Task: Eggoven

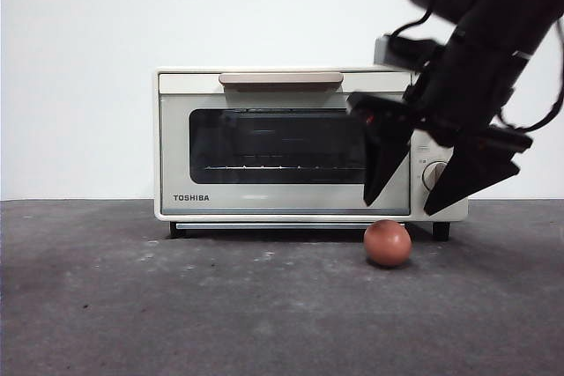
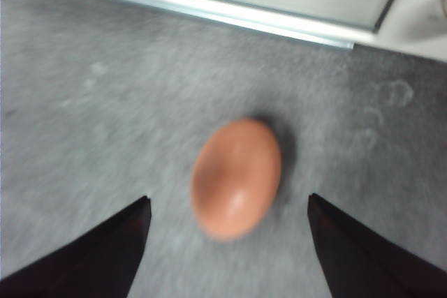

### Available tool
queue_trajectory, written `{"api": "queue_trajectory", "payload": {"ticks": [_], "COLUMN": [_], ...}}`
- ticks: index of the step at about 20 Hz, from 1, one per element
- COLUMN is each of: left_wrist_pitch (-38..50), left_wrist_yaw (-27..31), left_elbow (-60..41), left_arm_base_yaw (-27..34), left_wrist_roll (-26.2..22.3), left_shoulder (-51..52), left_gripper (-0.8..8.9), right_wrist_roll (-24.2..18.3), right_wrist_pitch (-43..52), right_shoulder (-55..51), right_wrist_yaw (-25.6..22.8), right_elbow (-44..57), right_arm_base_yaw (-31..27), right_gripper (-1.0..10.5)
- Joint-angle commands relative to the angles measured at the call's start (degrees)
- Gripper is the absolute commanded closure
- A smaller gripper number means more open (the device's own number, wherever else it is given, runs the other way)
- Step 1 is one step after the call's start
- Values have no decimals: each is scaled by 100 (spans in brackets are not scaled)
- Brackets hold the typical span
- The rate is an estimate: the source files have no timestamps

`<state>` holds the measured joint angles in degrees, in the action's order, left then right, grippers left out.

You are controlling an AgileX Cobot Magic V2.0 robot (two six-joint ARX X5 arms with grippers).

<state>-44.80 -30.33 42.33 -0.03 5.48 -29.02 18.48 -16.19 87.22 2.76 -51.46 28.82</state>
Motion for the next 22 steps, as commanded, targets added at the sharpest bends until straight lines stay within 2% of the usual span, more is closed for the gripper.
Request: {"api": "queue_trajectory", "payload": {"ticks": [1, 10, 14, 22], "left_wrist_pitch": [66, 66, 66, 72], "left_wrist_yaw": [-31, -31, -31, -31], "left_elbow": [125, 125, 125, 125], "left_arm_base_yaw": [-9, -9, -9, -9], "left_wrist_roll": [-33, -35, -35, -35], "left_shoulder": [-70, -96, -98, -109], "left_gripper": [806, 806, 806, 806], "right_wrist_roll": [61, 61, 63, 59], "right_wrist_pitch": [74, 286, 323, 247], "right_shoulder": [391, 1169, 1202, 1200], "right_wrist_yaw": [-22, -72, -116, -66], "right_elbow": [-258, -487, -487, -487], "right_arm_base_yaw": [42, 42, 55, 55], "right_gripper": [588, 593, 671, 944]}}
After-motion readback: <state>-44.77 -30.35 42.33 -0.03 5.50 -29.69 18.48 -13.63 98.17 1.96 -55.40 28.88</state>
